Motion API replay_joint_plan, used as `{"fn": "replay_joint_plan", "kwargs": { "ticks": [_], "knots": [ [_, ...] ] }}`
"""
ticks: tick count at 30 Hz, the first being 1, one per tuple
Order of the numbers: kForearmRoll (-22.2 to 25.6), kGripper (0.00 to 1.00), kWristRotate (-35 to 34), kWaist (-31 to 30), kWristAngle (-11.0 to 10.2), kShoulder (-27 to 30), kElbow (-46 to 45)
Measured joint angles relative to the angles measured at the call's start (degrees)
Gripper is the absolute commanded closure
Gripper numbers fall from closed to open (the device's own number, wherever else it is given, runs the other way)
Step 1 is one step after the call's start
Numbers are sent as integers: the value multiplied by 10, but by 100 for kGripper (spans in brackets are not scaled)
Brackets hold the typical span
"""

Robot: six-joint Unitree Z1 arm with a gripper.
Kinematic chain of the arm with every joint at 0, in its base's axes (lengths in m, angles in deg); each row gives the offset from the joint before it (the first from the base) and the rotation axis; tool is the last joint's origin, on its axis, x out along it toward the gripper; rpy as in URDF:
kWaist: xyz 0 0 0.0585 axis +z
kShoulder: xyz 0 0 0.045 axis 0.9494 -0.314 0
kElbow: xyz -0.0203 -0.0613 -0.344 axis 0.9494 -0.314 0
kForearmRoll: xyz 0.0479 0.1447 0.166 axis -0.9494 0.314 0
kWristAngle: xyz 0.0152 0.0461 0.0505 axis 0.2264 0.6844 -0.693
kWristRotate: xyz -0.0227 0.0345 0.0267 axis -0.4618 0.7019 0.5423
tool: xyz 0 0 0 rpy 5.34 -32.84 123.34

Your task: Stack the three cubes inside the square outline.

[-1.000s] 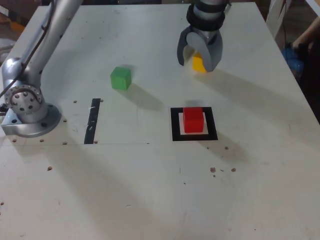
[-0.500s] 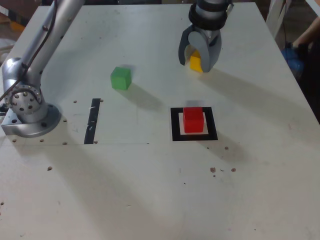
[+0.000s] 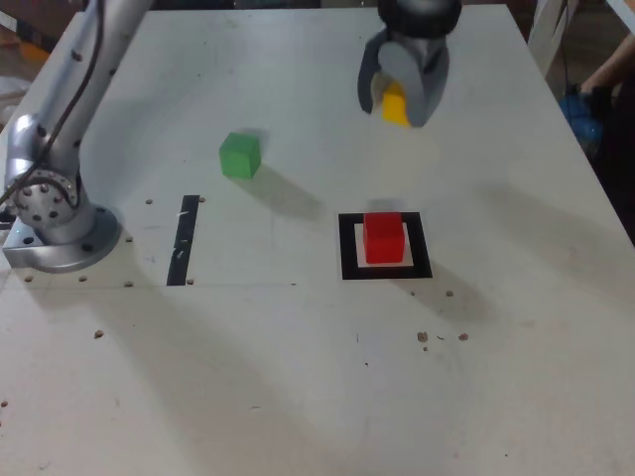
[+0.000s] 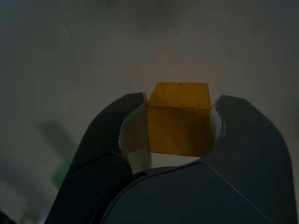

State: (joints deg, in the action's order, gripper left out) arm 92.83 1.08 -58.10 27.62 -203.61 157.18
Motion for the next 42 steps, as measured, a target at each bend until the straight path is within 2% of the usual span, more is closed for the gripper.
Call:
{"fn": "replay_joint_plan", "kwargs": {
  "ticks": [8, 10, 13, 15, 19, 27, 31, 42],
  "knots": [
    [66, 74, -160, -148, -4, 80, -28],
    [71, 74, -198, -184, 10, 87, -35],
    [74, 74, -260, -243, 44, 88, -41],
    [74, 74, -301, -271, 52, 88, -41],
    [68, 74, -377, -278, 70, 90, -66],
    [12, 74, -536, -269, 79, 98, -133],
    [-19, 74, -548, -268, 83, 94, -145],
    [-48, 74, -548, -248, 84, 89, -176]
  ]
}}
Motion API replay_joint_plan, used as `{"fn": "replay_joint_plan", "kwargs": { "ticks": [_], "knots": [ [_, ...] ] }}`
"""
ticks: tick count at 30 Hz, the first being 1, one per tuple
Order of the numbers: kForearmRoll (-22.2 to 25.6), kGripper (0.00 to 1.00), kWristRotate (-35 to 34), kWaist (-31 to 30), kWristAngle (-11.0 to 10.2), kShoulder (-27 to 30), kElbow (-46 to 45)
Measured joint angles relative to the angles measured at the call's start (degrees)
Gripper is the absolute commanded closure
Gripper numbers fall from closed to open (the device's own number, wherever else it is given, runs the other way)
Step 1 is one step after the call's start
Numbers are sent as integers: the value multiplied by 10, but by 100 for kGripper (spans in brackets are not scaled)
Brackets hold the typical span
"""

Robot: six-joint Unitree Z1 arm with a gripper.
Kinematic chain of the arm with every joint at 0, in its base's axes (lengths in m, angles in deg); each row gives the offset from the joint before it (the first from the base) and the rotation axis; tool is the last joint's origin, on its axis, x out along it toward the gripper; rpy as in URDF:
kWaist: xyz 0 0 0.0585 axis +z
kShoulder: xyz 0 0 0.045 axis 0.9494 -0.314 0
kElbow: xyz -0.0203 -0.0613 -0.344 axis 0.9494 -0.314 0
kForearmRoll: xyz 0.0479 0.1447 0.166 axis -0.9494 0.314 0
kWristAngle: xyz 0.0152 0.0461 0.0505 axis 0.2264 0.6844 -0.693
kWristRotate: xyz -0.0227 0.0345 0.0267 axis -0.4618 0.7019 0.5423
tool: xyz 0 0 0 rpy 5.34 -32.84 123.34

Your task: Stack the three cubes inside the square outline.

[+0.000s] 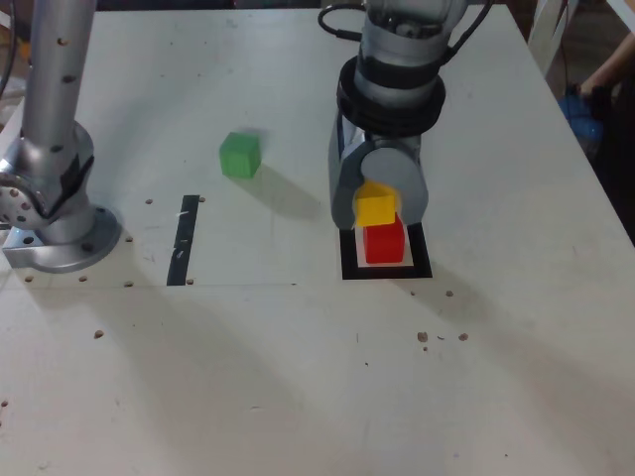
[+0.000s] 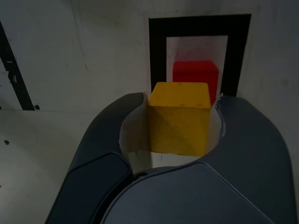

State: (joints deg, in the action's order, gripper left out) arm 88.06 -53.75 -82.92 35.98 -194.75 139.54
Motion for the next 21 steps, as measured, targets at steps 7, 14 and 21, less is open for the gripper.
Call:
{"fn": "replay_joint_plan", "kwargs": {
  "ticks": [7, 14, 21],
  "knots": [
    [-17, 74, 8, 7, 1, -9, -10],
    [-17, 74, 11, 8, -1, -9, -8],
    [-17, 74, 12, 8, -1, -15, -1]
  ]
}}
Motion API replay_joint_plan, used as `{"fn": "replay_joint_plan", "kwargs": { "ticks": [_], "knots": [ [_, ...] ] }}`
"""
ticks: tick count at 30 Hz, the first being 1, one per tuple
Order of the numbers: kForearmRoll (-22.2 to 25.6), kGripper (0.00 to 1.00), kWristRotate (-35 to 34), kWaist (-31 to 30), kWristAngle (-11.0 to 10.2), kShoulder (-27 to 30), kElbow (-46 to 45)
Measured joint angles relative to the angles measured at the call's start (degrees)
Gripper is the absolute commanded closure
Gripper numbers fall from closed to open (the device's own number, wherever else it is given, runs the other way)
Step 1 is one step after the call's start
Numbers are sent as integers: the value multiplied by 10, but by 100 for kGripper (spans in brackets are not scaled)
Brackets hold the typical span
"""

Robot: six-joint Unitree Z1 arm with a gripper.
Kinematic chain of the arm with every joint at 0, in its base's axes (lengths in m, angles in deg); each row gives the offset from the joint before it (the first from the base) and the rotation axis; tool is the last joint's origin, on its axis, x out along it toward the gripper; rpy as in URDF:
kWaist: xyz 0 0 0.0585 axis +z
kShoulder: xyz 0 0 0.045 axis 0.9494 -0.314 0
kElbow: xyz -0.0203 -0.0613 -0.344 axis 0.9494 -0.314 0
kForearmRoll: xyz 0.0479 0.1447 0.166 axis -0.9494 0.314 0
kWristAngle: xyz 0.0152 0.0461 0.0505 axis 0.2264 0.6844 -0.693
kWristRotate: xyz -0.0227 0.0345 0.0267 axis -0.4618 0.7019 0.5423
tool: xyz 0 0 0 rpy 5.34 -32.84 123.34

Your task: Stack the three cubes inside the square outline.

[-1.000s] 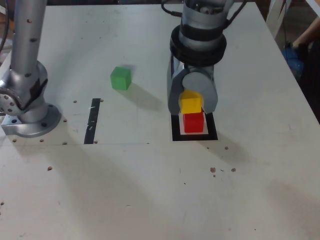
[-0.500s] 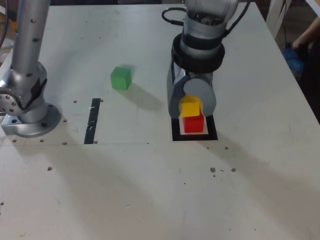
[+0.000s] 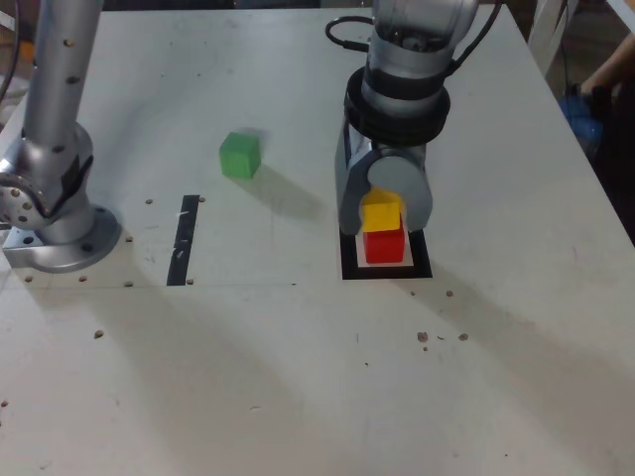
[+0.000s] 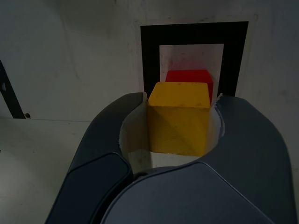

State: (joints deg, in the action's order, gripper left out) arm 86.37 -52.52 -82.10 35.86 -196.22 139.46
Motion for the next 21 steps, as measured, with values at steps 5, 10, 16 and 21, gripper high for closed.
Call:
{"fn": "replay_joint_plan", "kwargs": {
  "ticks": [5, 10, 16, 21],
  "knots": [
    [0, 73, 0, 0, 1, -10, 8],
    [0, 73, 2, 0, 1, -11, 9],
    [0, 68, 7, 0, 1, -13, 9],
    [0, 57, 8, 0, 1, -13, 9]
  ]
}}
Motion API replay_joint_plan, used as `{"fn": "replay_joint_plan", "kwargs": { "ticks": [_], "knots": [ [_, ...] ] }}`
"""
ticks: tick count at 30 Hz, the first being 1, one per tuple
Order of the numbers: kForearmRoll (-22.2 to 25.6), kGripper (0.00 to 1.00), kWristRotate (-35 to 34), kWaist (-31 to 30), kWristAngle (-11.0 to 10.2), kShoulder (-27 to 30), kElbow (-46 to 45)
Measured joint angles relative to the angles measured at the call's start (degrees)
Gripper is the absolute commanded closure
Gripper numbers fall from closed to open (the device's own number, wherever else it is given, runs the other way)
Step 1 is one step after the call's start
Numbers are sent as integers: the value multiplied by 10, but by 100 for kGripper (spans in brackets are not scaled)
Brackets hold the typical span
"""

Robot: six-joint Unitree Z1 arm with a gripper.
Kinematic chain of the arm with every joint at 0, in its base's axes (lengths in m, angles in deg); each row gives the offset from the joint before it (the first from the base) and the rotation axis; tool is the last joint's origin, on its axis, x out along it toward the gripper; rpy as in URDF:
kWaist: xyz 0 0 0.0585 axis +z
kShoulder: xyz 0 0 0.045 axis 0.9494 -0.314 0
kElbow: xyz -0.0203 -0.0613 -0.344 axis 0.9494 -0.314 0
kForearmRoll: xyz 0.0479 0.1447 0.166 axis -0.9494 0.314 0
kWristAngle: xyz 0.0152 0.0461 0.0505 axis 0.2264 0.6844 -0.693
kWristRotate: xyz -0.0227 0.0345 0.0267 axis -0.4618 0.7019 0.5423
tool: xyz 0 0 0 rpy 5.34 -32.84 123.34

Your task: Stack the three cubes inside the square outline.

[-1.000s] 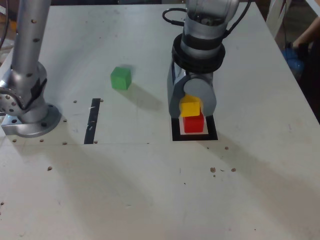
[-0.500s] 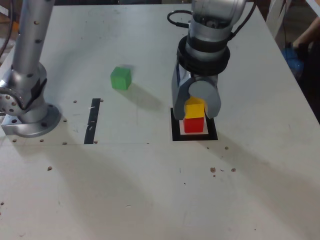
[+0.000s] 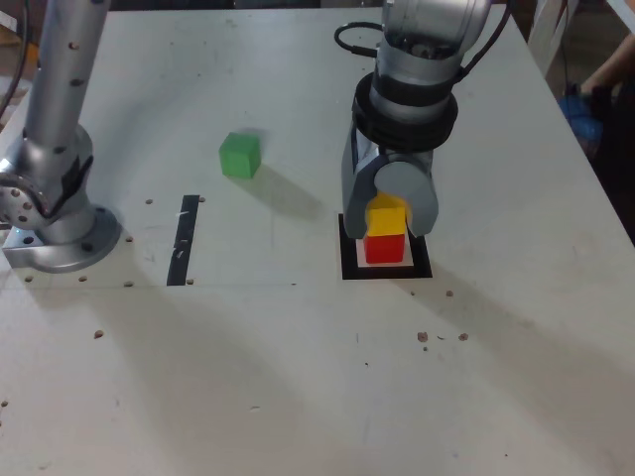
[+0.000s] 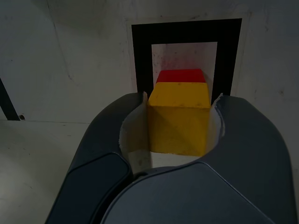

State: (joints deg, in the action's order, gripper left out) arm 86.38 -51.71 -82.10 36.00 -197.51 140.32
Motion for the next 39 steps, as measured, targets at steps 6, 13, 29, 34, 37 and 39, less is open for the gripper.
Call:
{"fn": "replay_joint_plan", "kwargs": {
  "ticks": [6, 13, 29, 34, 37, 39],
  "knots": [
    [0, 22, 13, 0, 9, 0, 2],
    [1, 4, 17, 0, 9, 0, 2],
    [41, 1, 99, 55, -54, 125, -40],
    [44, 1, 200, 110, -63, 180, -76],
    [43, 1, 259, 150, -72, 204, -122],
    [43, 1, 298, 189, -80, 220, -159]
  ]
}}
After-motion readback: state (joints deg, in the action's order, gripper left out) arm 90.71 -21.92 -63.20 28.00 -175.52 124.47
